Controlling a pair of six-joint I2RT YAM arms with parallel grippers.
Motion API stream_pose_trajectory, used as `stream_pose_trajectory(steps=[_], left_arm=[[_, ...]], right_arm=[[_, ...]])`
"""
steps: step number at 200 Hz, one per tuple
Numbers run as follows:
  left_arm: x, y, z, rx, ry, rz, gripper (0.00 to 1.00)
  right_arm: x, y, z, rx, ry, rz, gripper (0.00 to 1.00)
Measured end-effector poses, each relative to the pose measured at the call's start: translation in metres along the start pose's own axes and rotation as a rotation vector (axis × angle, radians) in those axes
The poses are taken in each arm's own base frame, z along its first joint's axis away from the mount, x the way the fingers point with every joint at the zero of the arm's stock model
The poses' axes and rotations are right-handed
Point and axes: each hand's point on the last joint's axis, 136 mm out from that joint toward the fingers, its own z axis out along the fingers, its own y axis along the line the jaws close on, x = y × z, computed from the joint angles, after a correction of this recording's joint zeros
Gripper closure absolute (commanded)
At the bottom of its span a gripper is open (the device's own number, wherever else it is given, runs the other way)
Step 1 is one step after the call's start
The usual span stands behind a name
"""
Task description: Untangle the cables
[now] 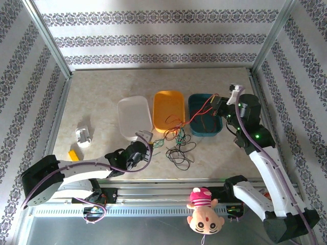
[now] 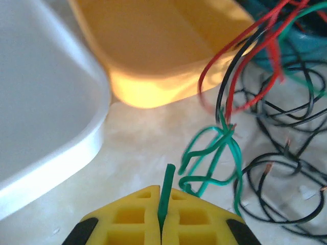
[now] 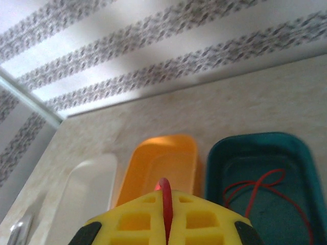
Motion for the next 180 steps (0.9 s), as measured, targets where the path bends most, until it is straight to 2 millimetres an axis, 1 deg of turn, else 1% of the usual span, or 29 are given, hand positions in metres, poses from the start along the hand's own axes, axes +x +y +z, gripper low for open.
stream_pose_trajectory(steps=[15, 28, 41, 53, 56, 66, 85, 101, 119, 145, 158, 180], left_arm=[[0.007, 0.008, -0.004, -0.021, 0.006, -0.018, 1.00], [0.012, 0.013, -0.006, -0.036, 0.014, -0.027, 1.00], [0.015, 0.016, -0.007, -0.047, 0.021, -0.034, 1.00], [0.016, 0.016, -0.007, -0.045, 0.025, -0.032, 1.00], [0.016, 0.016, -0.007, -0.042, 0.026, -0.032, 0.98], [0.017, 0.013, -0.007, -0.025, 0.034, -0.027, 0.83], [0.015, 0.001, -0.006, 0.024, 0.054, 0.014, 0.63], [0.001, -0.013, -0.006, 0.076, 0.047, 0.031, 0.54], [-0.024, -0.032, -0.008, 0.137, 0.010, 0.052, 0.50], [-0.054, -0.051, -0.010, 0.192, -0.044, 0.074, 0.49], [-0.063, -0.055, -0.010, 0.203, -0.066, 0.084, 0.49], [-0.068, -0.056, -0.010, 0.207, -0.086, 0.090, 0.48]], right_arm=[[-0.011, -0.011, -0.007, 0.044, -0.047, 0.019, 1.00], [-0.016, -0.017, -0.011, 0.062, -0.068, 0.027, 1.00], [-0.018, -0.018, -0.011, 0.064, -0.070, 0.031, 1.00], [-0.016, -0.014, -0.007, 0.037, -0.052, 0.031, 1.00], [-0.016, -0.012, -0.007, 0.026, -0.047, 0.031, 1.00], [-0.013, -0.004, -0.003, -0.018, -0.025, 0.029, 1.00], [-0.005, 0.013, 0.000, -0.107, 0.018, 0.019, 1.00], [0.003, 0.031, 0.000, -0.181, 0.054, -0.005, 1.00], [0.006, 0.053, -0.006, -0.258, 0.072, -0.043, 1.00], [-0.005, 0.081, -0.019, -0.347, 0.054, -0.091, 1.00], [-0.012, 0.094, -0.027, -0.391, 0.042, -0.113, 1.00], [-0.021, 0.116, -0.042, -0.478, 0.030, -0.141, 1.00]])
